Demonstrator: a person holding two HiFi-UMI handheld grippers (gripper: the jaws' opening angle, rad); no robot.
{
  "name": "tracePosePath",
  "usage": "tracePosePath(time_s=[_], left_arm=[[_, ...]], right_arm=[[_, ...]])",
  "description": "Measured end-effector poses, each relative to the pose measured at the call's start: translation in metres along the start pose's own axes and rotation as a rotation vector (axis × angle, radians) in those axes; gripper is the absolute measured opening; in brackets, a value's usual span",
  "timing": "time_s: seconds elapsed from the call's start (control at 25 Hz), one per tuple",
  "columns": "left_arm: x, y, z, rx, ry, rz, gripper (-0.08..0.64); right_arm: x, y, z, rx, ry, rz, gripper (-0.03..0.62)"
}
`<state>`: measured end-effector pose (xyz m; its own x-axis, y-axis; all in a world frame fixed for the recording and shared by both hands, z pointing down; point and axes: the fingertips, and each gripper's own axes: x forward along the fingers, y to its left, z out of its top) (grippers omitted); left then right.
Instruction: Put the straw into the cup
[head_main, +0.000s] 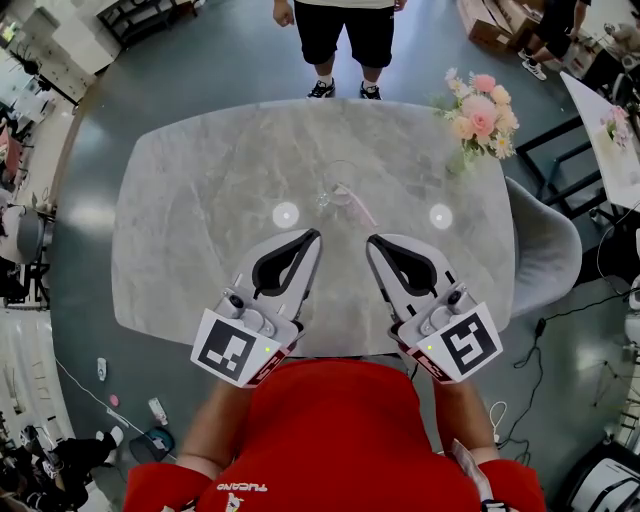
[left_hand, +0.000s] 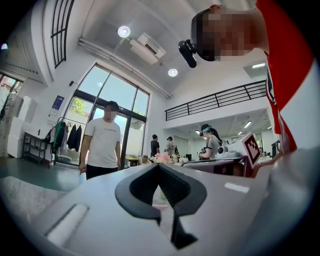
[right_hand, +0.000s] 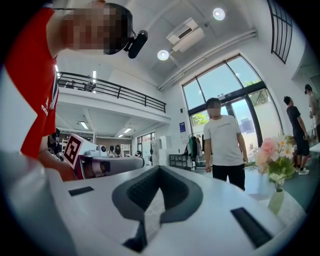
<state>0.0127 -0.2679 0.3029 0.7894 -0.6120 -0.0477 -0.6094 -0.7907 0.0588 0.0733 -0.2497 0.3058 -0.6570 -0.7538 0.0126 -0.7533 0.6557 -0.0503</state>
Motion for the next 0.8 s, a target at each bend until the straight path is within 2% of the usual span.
tracePosePath(time_s=[0.8], left_arm=[[-0.0101, 0.0058, 0.0001, -0.001, -0.005, 0.004, 0.006]], right_arm=[[0.0036, 0.0071, -0.0017, -0.004, 0.003, -0.012, 0.002]])
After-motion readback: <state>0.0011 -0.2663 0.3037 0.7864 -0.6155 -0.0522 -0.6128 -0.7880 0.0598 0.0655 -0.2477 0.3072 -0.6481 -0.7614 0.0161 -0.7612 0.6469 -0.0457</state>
